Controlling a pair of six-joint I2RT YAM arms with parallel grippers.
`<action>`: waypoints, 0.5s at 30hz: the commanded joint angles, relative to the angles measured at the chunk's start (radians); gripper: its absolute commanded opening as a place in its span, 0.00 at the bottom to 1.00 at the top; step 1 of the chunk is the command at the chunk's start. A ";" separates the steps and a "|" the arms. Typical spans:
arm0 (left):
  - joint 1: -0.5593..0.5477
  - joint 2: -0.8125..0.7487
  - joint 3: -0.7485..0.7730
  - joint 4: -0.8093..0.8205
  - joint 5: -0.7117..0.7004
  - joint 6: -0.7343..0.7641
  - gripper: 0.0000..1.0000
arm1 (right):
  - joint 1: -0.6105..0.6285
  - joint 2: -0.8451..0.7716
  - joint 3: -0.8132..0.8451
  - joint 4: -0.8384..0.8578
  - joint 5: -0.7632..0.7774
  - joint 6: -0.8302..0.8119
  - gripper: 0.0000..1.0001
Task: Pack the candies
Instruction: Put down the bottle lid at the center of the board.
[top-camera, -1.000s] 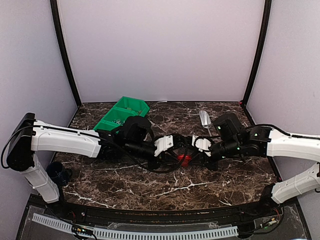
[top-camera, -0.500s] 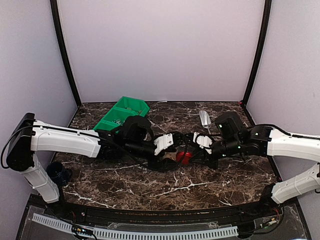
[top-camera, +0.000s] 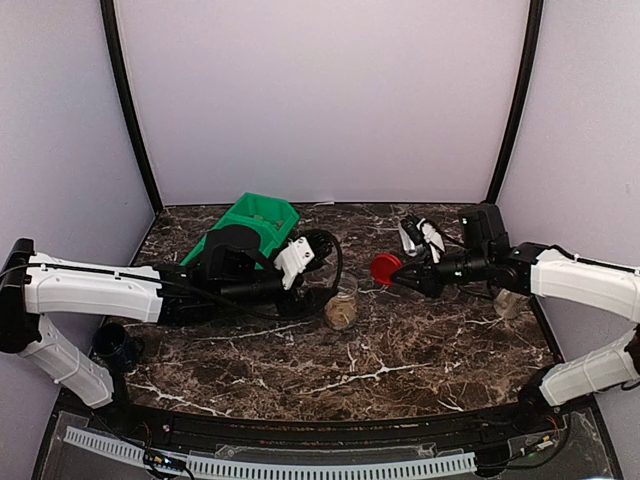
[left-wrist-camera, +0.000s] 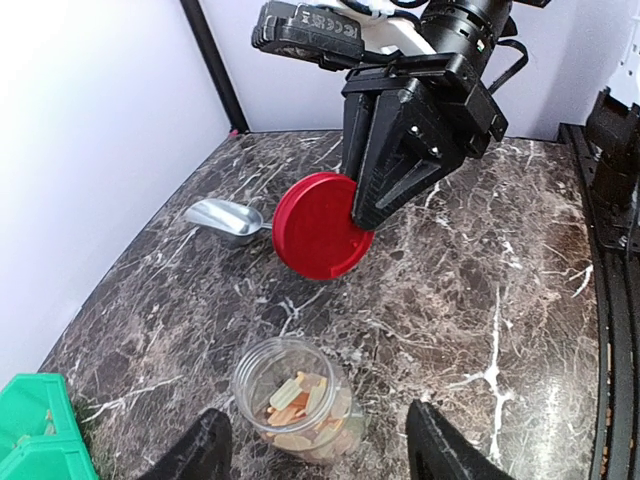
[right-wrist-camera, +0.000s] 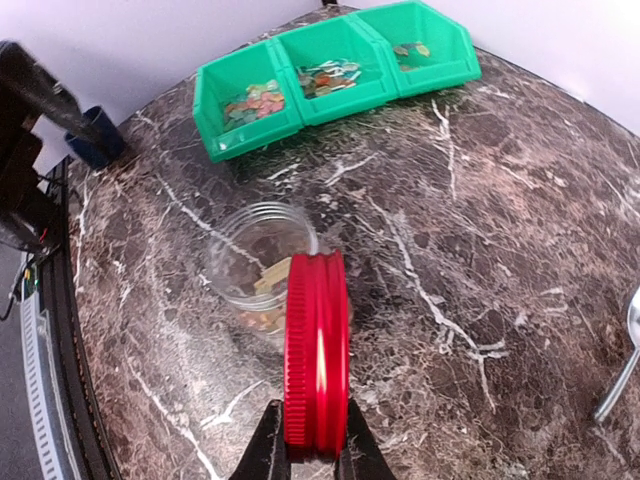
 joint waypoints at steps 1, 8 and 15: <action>0.005 -0.047 -0.067 0.072 -0.119 -0.057 0.62 | -0.070 0.082 -0.001 0.119 -0.047 0.171 0.09; 0.005 -0.053 -0.111 0.087 -0.163 -0.092 0.62 | -0.161 0.203 -0.034 0.275 -0.106 0.347 0.11; 0.005 -0.036 -0.125 0.103 -0.155 -0.116 0.62 | -0.191 0.371 -0.013 0.401 -0.178 0.446 0.11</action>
